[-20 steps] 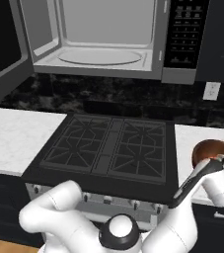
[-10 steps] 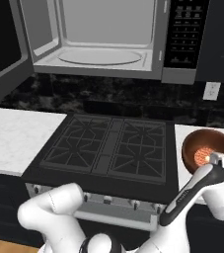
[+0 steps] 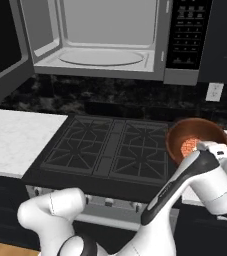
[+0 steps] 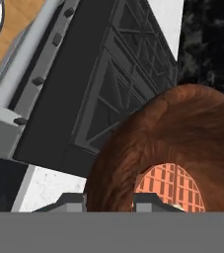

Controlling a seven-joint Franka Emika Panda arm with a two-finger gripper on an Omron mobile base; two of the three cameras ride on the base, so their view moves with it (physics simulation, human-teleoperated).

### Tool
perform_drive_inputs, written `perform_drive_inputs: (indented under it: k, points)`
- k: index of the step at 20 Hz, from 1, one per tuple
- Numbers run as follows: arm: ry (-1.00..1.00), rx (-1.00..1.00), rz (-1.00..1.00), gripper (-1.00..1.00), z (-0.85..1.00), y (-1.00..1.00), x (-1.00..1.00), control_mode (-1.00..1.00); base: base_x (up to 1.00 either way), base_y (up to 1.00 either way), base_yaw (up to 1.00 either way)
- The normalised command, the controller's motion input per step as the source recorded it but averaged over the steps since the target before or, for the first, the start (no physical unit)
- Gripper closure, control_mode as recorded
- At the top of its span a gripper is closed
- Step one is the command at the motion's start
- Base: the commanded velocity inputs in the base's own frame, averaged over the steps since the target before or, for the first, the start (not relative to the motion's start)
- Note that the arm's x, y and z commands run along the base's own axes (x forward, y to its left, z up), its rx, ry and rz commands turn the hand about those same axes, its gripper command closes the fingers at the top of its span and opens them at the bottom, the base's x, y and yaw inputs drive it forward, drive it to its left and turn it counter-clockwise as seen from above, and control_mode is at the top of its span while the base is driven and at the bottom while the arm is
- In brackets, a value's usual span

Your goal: Open the microwave, place the bowl with waffle inside the microwave, then close the microwave door and turn it on.

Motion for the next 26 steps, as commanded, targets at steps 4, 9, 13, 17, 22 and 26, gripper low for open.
perform_drive_inputs:
  k: [4, 9, 13, 17, 22, 26]
  points:
    - [0.00, -0.14, 0.23, 1.00, 0.55, 0.61, -0.49, -1.00, 0.00, 0.00, 0.00]
    - [0.00, -0.06, 0.18, 1.00, 0.69, 0.61, -0.24, -1.00, 0.00, 0.00, 0.00]
    - [0.00, 0.00, 0.10, 1.00, 0.75, 0.59, -0.19, -1.00, 0.00, 0.00, 0.00]
    - [0.00, 0.00, 0.05, 1.00, 0.68, 0.47, -0.27, -1.00, 0.00, 0.00, 0.00]
    - [0.00, 0.00, 0.06, 1.00, 0.47, 0.47, -0.47, -1.00, 0.00, 0.00, 0.00]
    - [0.00, 0.00, 0.08, 1.00, 0.38, 0.49, -0.51, -1.00, 0.00, 0.00, 0.00]
